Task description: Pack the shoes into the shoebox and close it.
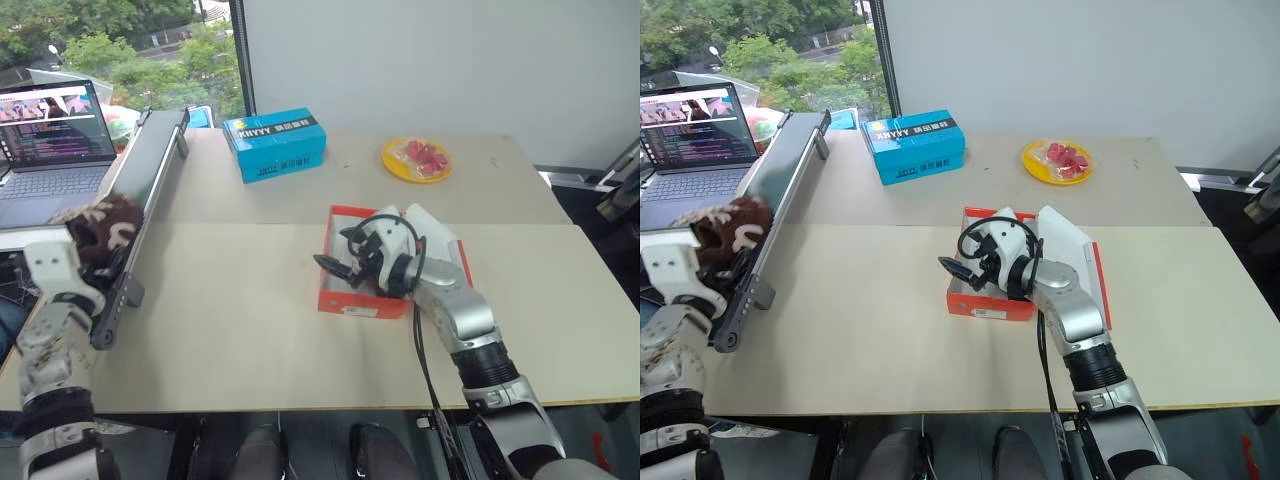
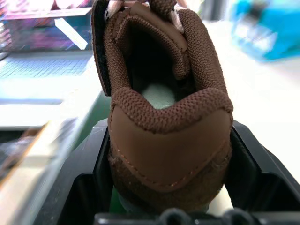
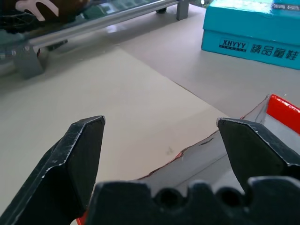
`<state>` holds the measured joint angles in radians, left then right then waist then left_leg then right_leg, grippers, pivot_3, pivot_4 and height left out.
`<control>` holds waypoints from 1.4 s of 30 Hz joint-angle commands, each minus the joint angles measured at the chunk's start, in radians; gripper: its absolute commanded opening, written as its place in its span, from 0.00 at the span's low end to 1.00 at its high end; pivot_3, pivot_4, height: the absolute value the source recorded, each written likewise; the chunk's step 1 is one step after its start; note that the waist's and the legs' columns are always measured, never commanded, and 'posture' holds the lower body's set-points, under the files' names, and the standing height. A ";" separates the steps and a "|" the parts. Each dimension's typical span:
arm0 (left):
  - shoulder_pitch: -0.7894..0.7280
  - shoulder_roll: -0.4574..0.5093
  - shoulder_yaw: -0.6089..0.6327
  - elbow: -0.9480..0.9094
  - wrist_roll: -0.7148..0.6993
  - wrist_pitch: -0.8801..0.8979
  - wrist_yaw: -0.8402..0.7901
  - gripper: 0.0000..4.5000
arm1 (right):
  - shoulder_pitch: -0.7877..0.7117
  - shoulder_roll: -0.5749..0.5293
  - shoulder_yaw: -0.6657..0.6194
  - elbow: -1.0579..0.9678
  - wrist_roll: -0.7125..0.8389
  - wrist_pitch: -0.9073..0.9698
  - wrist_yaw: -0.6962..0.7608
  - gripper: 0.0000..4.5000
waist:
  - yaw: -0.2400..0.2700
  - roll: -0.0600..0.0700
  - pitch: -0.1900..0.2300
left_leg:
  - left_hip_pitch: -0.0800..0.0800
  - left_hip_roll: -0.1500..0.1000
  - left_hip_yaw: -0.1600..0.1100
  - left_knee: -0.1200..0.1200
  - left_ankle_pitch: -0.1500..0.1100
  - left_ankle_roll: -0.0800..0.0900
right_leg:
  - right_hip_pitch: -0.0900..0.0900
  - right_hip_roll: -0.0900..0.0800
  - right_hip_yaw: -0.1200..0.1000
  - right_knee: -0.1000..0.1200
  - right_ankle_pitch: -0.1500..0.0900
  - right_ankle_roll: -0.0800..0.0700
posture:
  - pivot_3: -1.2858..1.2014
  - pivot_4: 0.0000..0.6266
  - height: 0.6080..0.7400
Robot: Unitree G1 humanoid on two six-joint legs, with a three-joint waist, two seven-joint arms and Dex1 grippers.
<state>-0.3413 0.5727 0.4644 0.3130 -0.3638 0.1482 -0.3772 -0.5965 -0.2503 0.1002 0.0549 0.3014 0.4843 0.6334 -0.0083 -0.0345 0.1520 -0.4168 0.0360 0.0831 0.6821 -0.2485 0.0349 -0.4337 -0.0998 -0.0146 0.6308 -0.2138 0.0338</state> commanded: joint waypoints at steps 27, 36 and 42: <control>-0.260 -0.276 -0.346 -0.706 -0.340 0.600 0.089 0.58 | -0.301 0.153 -0.510 -0.063 0.643 0.459 -0.598 1.00 | -0.016 0.000 0.000 | -0.001 0.000 0.001 -0.001 0.001 0.000 | -0.002 0.004 0.005 -0.001 0.002 0.000 | 0.52 0.24 1.00; -0.264 -0.306 -0.374 -0.682 -0.319 0.577 0.077 0.58 | -0.319 0.163 -0.509 -0.084 0.731 0.467 -0.635 0.53 | -0.008 0.000 0.000 | -0.001 0.000 0.001 -0.001 0.001 0.000 | -0.002 0.004 0.005 -0.001 0.002 0.000 | 0.52 0.24 1.00; -0.256 -0.323 -0.359 -0.677 -0.328 0.598 0.083 0.58 | -0.324 0.152 -0.509 -0.081 0.753 0.457 -0.652 0.13 | -0.008 0.000 0.000 | -0.001 0.000 0.001 -0.001 0.001 0.000 | -0.002 0.004 0.005 -0.001 0.002 0.000 | 0.52 0.24 1.00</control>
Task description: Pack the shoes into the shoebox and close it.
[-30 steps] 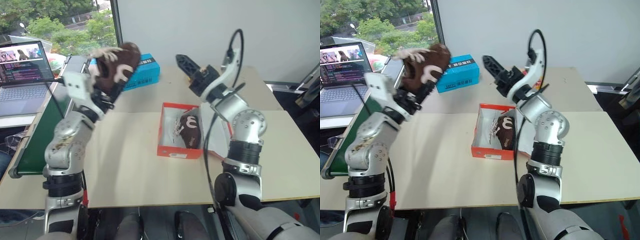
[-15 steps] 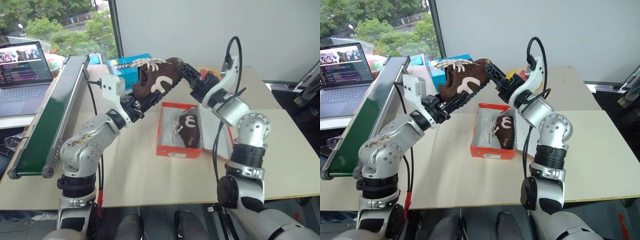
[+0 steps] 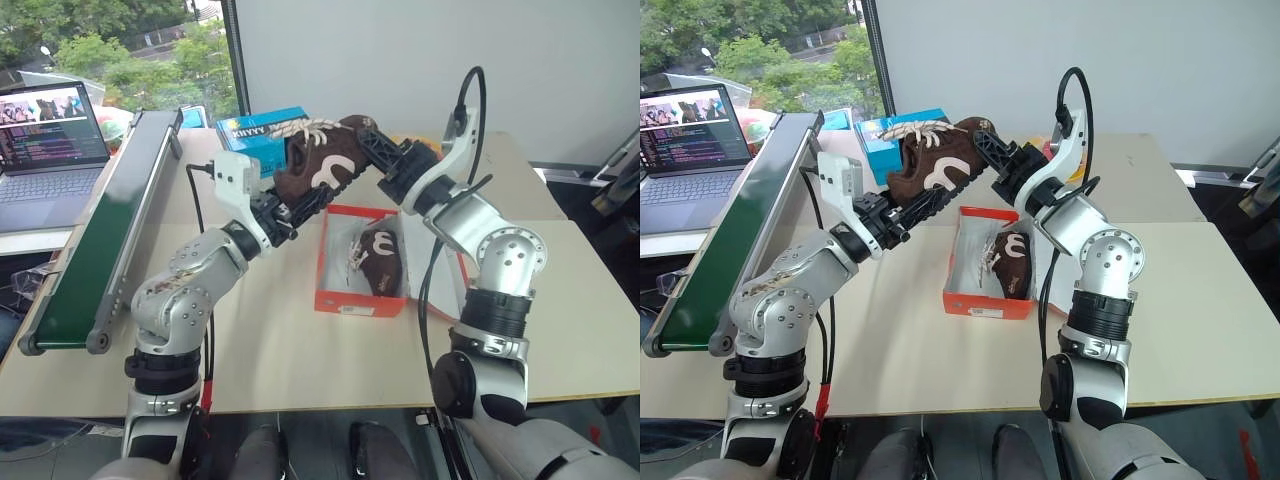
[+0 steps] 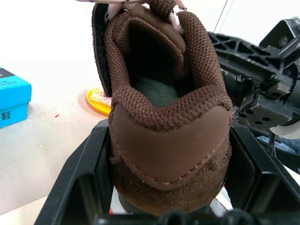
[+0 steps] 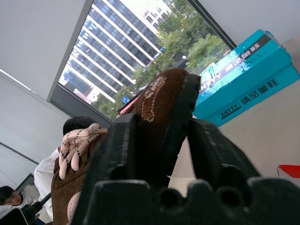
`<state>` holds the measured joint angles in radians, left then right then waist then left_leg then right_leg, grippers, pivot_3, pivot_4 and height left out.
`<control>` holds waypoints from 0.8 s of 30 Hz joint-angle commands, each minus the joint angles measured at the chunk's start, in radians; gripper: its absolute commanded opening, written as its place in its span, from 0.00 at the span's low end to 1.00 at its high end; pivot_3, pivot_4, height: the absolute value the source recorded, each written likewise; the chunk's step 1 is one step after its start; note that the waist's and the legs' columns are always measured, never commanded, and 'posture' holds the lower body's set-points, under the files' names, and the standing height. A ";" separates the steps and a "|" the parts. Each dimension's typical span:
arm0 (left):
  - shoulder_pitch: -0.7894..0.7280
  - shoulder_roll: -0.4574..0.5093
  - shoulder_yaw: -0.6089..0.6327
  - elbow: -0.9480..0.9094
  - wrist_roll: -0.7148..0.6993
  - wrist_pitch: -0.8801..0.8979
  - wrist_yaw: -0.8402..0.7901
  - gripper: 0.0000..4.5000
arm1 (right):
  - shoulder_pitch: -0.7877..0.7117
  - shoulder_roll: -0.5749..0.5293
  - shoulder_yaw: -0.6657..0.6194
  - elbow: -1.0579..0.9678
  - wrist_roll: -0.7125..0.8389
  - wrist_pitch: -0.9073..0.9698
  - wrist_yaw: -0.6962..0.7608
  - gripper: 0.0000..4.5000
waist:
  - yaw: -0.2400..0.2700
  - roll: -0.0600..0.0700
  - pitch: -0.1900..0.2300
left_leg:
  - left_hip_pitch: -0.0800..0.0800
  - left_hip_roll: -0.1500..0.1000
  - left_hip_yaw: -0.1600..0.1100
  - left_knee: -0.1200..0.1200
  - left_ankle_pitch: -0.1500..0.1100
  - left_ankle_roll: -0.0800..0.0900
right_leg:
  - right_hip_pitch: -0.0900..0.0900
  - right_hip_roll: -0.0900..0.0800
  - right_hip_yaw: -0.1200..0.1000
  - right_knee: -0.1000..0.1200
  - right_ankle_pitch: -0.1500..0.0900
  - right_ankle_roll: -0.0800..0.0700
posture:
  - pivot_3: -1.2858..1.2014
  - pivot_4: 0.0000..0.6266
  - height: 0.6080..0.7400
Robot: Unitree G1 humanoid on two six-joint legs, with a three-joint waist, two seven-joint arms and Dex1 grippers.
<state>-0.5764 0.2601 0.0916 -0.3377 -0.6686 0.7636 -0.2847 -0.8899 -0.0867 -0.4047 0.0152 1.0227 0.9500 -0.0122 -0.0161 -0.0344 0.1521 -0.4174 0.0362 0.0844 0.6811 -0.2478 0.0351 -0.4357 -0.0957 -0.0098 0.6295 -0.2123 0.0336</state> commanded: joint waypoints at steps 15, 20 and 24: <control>0.069 0.257 0.169 0.003 -0.149 0.117 -0.061 1.00 | -0.114 -0.315 0.241 0.111 -0.241 0.016 0.173 0.08 | -0.002 0.000 0.000 | -0.001 0.000 0.000 0.000 0.000 0.000 | -0.001 0.000 0.000 -0.001 0.000 0.000 | 0.52 0.24 1.00; 0.141 0.337 0.118 -0.032 -0.174 0.159 -0.153 1.00 | -0.113 -0.378 0.412 0.199 -0.366 0.095 0.277 0.08 | -0.002 0.000 0.000 | -0.002 0.000 0.000 0.000 0.000 0.000 | -0.001 0.000 0.000 -0.002 0.000 0.000 | 0.52 0.24 1.00; 0.145 0.330 0.110 -0.051 -0.173 0.159 -0.159 1.00 | -0.112 -0.373 0.449 0.290 -0.408 0.115 0.366 0.08 | 0.002 0.000 0.000 | -0.003 0.000 0.000 0.000 0.000 0.000 | -0.002 0.000 0.000 -0.002 0.000 0.000 | 0.52 0.24 1.00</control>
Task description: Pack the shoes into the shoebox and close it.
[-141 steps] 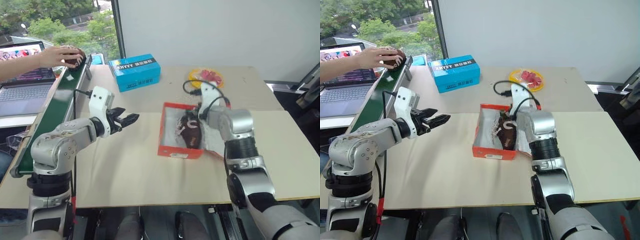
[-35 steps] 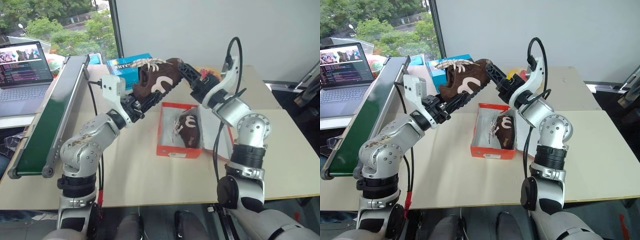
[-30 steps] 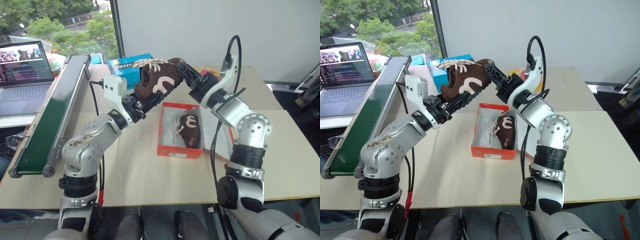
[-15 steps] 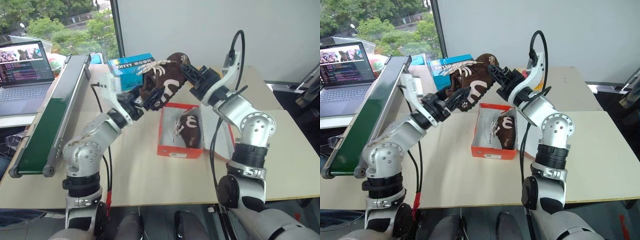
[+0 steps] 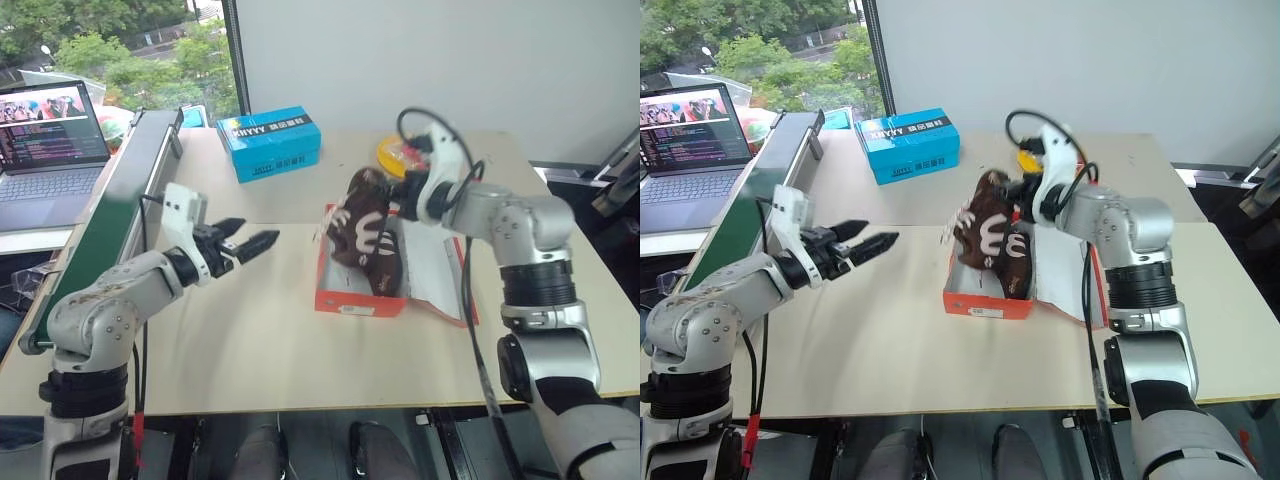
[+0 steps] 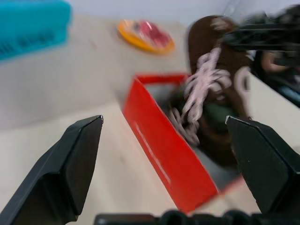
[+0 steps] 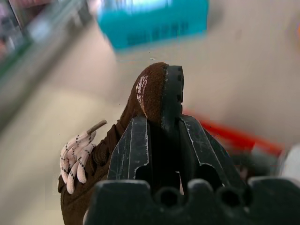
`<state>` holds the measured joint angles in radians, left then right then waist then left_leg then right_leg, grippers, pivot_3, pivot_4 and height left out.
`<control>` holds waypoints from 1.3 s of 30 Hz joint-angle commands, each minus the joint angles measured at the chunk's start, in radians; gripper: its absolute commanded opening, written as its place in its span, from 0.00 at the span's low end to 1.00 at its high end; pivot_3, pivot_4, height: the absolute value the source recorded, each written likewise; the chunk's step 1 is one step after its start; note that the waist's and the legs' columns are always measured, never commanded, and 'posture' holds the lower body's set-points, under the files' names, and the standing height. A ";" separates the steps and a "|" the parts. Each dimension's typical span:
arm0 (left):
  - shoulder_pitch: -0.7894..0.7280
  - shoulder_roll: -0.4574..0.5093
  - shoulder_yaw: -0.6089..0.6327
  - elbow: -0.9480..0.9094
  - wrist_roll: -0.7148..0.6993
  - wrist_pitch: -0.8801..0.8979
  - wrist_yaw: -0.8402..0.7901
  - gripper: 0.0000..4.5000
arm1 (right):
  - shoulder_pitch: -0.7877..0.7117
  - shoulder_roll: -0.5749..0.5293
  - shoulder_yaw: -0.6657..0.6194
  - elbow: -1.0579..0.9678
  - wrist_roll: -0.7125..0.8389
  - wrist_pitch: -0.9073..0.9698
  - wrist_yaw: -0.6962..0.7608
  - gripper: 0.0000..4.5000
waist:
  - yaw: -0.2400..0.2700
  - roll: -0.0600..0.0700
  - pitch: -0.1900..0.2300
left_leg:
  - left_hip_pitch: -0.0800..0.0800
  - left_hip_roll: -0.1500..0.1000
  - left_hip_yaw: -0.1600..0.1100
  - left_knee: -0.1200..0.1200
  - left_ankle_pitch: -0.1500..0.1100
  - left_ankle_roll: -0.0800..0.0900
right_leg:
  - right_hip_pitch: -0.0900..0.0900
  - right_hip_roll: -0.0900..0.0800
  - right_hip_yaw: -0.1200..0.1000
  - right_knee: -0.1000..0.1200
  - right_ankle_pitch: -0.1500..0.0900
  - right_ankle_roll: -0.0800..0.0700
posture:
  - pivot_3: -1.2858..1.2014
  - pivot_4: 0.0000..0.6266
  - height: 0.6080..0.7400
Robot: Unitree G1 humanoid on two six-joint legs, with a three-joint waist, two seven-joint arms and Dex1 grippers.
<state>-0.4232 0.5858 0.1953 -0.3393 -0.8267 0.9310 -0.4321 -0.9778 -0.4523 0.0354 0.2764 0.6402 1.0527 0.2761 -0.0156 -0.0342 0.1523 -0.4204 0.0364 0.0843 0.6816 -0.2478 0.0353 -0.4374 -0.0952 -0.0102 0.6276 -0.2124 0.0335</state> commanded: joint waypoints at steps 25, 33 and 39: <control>0.045 -0.022 -0.013 -0.139 0.011 -0.003 0.032 1.00 | -0.088 0.188 0.356 0.533 -0.585 -0.353 0.275 0.30 | -0.003 -0.005 -0.004 | 0.017 0.000 -0.001 -0.001 0.000 0.000 | 0.016 0.000 -0.001 -0.003 0.000 -0.001 | 0.52 0.24 1.00; 0.057 0.001 -0.019 -0.144 0.023 -0.002 0.018 1.00 | -0.092 0.190 0.272 0.360 -0.557 -0.217 0.334 0.90 | 0.004 -0.003 -0.003 | 0.013 0.000 -0.002 -0.002 0.000 -0.001 | 0.013 -0.001 -0.002 -0.002 0.000 -0.001 | 0.52 0.24 1.00; 0.030 0.017 -0.042 -0.112 0.037 -0.011 -0.021 1.00 | -0.071 0.115 0.178 -0.033 -0.440 0.066 0.401 0.98 | 0.003 -0.001 -0.001 | 0.009 0.000 -0.002 -0.002 0.000 -0.001 | 0.009 -0.001 -0.002 -0.001 0.000 -0.001 | 0.52 0.24 1.00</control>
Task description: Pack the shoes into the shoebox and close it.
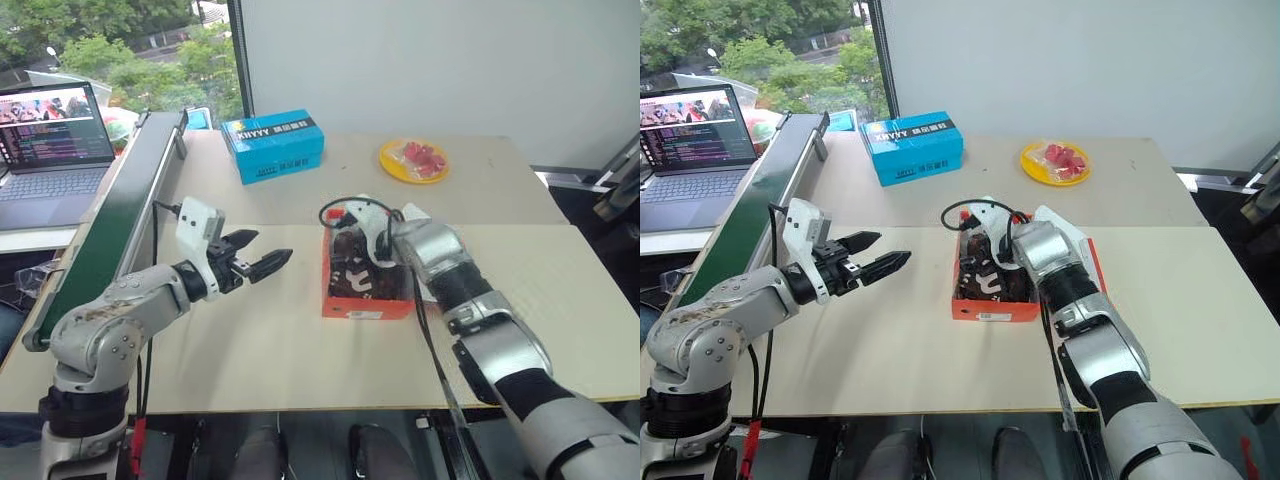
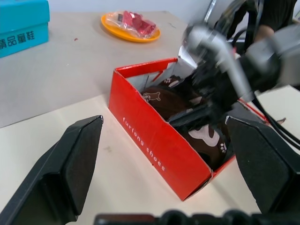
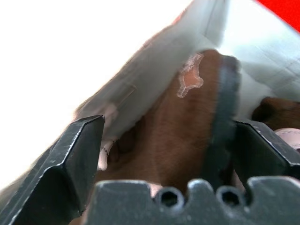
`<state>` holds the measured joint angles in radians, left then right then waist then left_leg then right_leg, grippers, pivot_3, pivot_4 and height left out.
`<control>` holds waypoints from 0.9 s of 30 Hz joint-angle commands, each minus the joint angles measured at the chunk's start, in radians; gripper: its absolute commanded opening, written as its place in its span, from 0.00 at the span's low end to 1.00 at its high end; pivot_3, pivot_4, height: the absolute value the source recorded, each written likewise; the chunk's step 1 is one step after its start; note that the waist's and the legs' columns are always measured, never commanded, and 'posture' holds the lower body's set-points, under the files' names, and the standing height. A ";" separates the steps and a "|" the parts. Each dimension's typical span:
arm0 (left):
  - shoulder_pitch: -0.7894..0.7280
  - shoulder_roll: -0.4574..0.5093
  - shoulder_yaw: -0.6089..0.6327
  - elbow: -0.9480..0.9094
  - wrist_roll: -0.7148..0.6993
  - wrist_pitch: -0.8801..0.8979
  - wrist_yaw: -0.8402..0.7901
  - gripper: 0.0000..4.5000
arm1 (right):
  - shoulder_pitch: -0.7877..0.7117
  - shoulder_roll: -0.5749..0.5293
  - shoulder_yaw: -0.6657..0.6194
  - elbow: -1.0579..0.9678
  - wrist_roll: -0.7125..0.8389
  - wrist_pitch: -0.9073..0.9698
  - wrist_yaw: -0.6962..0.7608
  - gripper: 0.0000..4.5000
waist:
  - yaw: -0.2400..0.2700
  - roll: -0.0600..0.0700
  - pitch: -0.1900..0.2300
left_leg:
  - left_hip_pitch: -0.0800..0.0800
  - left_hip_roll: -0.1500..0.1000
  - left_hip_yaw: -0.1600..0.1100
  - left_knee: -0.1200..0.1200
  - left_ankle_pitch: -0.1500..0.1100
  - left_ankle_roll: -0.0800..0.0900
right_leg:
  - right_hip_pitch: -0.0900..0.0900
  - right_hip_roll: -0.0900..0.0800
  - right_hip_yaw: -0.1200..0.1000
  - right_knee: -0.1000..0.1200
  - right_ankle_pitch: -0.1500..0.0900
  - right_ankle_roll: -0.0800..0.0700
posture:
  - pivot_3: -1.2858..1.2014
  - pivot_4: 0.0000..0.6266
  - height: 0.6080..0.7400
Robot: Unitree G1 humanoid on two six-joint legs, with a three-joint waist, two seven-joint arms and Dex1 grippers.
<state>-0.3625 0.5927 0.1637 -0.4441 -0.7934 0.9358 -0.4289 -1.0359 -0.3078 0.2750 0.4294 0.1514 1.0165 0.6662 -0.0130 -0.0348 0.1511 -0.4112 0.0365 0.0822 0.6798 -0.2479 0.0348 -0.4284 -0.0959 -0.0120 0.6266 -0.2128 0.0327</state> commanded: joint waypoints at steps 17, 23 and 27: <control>-0.158 0.071 -0.146 0.119 0.076 -0.079 -0.314 1.00 | 0.143 -0.139 -0.491 -0.697 0.343 0.577 -0.035 0.70 | 0.005 0.000 0.000 | -0.002 -0.001 0.001 0.000 0.000 0.001 | 0.000 0.001 -0.001 -0.001 0.000 0.000 | 0.52 0.24 1.00; -0.250 0.086 -0.227 0.235 0.166 -0.168 -0.446 1.00 | 0.363 -0.189 -0.592 -0.986 0.419 0.598 -0.057 0.23 | 0.013 0.000 0.000 | -0.003 -0.001 0.001 0.001 0.000 0.001 | 0.000 0.001 -0.001 -0.002 0.000 0.000 | 0.52 0.24 1.00; -0.323 0.068 -0.287 0.312 0.225 -0.223 -0.519 1.00 | 0.623 -0.221 -0.654 -1.121 0.487 0.598 -0.109 0.01 | 0.017 0.000 0.000 | -0.001 -0.001 0.001 0.001 0.000 0.001 | 0.001 0.001 -0.001 -0.005 -0.001 0.001 | 0.52 0.24 1.00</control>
<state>-0.6482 0.6626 -0.1097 -0.1421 -0.5891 0.7547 -0.9137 -0.4718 -0.5247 -0.3430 -0.6207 0.5997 1.6066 0.5823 0.0041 -0.0352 0.1511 -0.4126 0.0356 0.0836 0.6807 -0.2481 0.0354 -0.4260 -0.0942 -0.0140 0.6201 -0.2144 0.0332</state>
